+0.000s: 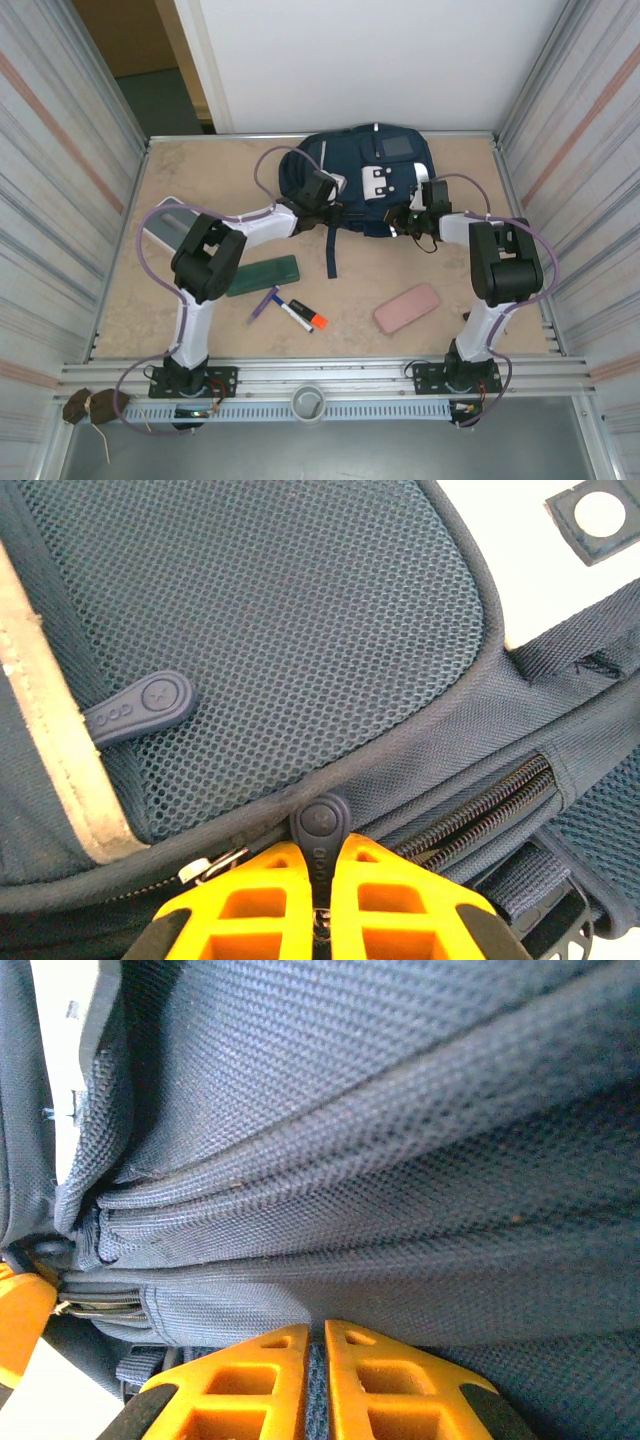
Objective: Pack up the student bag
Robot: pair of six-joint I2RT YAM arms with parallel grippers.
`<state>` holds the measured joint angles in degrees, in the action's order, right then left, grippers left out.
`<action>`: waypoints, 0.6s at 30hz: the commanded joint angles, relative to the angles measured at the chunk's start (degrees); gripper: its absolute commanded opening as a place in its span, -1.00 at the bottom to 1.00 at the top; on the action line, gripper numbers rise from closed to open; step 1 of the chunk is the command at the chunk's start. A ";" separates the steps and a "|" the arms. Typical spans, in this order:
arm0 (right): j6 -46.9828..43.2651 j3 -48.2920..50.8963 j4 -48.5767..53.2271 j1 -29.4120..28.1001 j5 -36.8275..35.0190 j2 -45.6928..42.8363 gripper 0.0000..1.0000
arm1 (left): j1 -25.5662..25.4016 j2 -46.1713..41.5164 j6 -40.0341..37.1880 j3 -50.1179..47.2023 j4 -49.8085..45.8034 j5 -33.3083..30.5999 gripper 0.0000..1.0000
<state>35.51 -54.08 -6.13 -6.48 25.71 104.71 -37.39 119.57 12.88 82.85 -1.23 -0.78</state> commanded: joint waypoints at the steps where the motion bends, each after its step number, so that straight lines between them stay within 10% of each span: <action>1: -0.52 2.39 6.13 1.78 -3.58 2.55 -0.75 | 2.12 -3.37 3.16 -1.94 1.47 -0.35 -1.00; 18: -1.71 1.42 6.23 3.20 4.55 -3.55 -0.59 | 1.82 -8.39 2.71 -7.56 4.31 -1.81 -1.00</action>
<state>34.22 -54.08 -4.03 -3.97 29.34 104.03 -35.35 115.15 15.88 76.29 3.73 -0.21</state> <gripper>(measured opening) 0.193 0.083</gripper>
